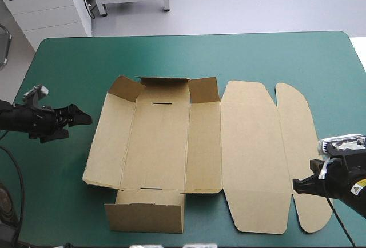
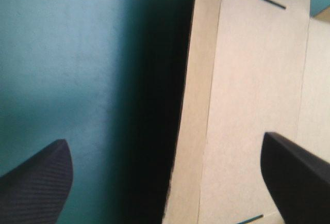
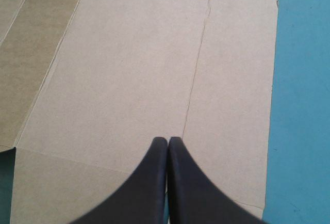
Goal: Fold the box
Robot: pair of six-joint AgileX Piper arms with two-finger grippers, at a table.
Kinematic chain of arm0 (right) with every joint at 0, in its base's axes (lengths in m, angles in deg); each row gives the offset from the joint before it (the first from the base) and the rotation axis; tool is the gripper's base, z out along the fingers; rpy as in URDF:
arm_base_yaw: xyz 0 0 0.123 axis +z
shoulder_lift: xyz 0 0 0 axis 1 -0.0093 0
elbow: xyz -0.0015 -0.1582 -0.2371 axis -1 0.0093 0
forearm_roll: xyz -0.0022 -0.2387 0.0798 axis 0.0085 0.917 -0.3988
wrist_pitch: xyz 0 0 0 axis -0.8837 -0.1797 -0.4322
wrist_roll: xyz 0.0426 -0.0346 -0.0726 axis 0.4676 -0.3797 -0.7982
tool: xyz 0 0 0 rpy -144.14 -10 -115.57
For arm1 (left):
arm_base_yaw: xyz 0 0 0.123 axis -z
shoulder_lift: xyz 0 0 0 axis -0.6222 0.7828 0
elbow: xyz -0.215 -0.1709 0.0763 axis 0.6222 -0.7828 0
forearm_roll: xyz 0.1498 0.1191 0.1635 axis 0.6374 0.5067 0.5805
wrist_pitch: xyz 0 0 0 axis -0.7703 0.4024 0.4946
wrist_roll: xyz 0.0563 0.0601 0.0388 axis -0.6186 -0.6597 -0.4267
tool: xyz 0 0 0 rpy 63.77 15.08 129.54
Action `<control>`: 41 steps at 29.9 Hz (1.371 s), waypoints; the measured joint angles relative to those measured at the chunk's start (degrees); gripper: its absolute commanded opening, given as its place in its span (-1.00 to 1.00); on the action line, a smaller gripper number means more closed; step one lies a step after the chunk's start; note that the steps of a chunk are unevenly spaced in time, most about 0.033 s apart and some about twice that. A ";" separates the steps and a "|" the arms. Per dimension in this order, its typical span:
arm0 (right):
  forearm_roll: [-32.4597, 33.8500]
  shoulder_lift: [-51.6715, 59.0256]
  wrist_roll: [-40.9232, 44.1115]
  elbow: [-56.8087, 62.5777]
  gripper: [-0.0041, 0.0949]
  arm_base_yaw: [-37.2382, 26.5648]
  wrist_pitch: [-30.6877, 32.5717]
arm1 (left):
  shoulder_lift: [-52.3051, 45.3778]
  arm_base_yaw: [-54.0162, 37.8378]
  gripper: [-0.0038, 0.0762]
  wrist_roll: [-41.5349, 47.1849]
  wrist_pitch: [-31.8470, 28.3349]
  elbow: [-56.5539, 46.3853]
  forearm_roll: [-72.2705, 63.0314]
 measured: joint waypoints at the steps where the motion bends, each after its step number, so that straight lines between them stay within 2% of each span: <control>1: 0.00 0.00 0.00 0.00 -0.95 0.00 -0.12 | 0.15 0.85 0.89 -0.50 -0.12 -1.37 0.06; 11: -0.07 0.00 0.00 0.00 -0.95 0.00 -0.52 | 0.34 8.18 0.89 -6.10 -0.81 -11.07 0.06; 18: -0.26 0.00 0.00 0.00 -0.95 0.00 -0.52 | 0.34 11.67 0.87 -6.49 -1.37 -12.96 0.00; 21: -0.63 0.00 0.00 0.00 -0.95 0.00 -0.52 | 0.34 11.84 0.64 -5.84 -2.86 -12.97 -0.11; 28: -1.53 0.00 0.00 0.00 -0.95 0.00 -0.52 | 0.34 11.84 -0.53 -4.83 -3.76 -12.97 -0.11; 30: -1.53 0.00 0.00 0.00 -0.95 0.00 -0.52 | 0.34 11.84 -0.79 -4.83 -3.70 -12.97 -0.11; 32: -1.55 0.00 0.00 0.00 -0.95 0.00 -0.52 | 0.34 11.84 -0.93 -4.83 -3.70 -12.97 -0.11; 41: -1.60 0.00 0.00 0.00 -0.95 0.00 -0.52 | 0.34 11.92 -0.92 -5.52 -2.14 -13.02 -0.75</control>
